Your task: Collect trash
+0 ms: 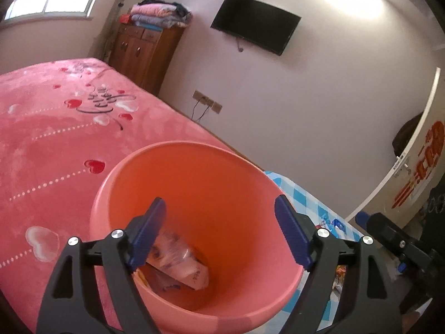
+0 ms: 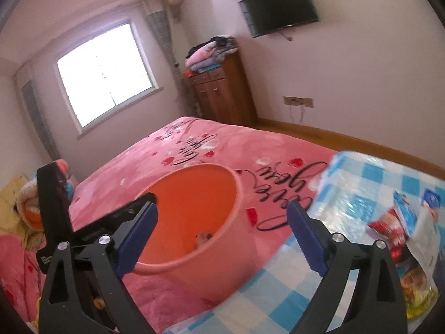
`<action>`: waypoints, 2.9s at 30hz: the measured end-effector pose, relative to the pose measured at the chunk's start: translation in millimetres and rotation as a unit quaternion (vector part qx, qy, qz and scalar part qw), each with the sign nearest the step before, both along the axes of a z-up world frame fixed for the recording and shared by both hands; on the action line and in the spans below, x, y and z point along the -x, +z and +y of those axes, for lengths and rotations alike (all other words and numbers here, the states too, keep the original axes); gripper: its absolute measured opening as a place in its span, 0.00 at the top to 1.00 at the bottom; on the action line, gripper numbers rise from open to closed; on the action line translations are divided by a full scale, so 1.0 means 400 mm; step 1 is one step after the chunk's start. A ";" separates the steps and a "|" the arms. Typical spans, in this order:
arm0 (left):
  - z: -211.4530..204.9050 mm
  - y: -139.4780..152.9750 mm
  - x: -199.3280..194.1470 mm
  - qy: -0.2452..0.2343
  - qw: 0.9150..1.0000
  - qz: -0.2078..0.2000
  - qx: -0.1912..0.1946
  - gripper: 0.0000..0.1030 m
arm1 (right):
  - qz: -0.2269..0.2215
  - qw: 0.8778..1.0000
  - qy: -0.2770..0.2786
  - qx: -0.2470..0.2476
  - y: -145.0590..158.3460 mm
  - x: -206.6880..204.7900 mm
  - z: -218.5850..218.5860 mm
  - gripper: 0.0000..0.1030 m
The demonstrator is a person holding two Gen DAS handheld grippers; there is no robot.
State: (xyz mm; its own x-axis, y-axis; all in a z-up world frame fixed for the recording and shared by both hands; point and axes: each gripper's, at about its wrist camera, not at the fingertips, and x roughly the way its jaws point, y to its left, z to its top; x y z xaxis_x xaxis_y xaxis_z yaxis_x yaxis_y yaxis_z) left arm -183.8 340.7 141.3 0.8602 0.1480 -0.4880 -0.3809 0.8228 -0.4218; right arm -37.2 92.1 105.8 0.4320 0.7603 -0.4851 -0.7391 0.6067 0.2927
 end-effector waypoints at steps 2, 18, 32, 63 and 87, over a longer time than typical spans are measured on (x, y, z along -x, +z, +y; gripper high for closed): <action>-0.017 0.002 0.002 0.003 1.000 -0.013 -0.019 0.17 | -0.002 1.000 -0.019 -0.003 -0.013 -0.006 -0.037 0.10; -0.256 0.051 0.016 -0.058 0.984 -0.096 -0.141 0.13 | -0.072 0.986 -0.144 -0.044 -0.071 0.039 -0.336 0.05; -0.416 -0.026 -0.048 -0.135 0.982 -0.047 -0.127 0.13 | -0.097 0.972 -0.210 -0.043 -0.102 0.065 -0.501 0.05; -0.618 -0.124 -0.138 -0.221 0.967 0.035 -0.125 0.13 | -0.076 0.971 -0.227 -0.025 -0.188 0.033 -0.634 0.05; -0.858 -0.073 -0.446 -0.321 0.914 0.115 -0.220 0.13 | 0.104 0.944 -0.300 -0.090 -0.327 -0.118 -0.915 0.05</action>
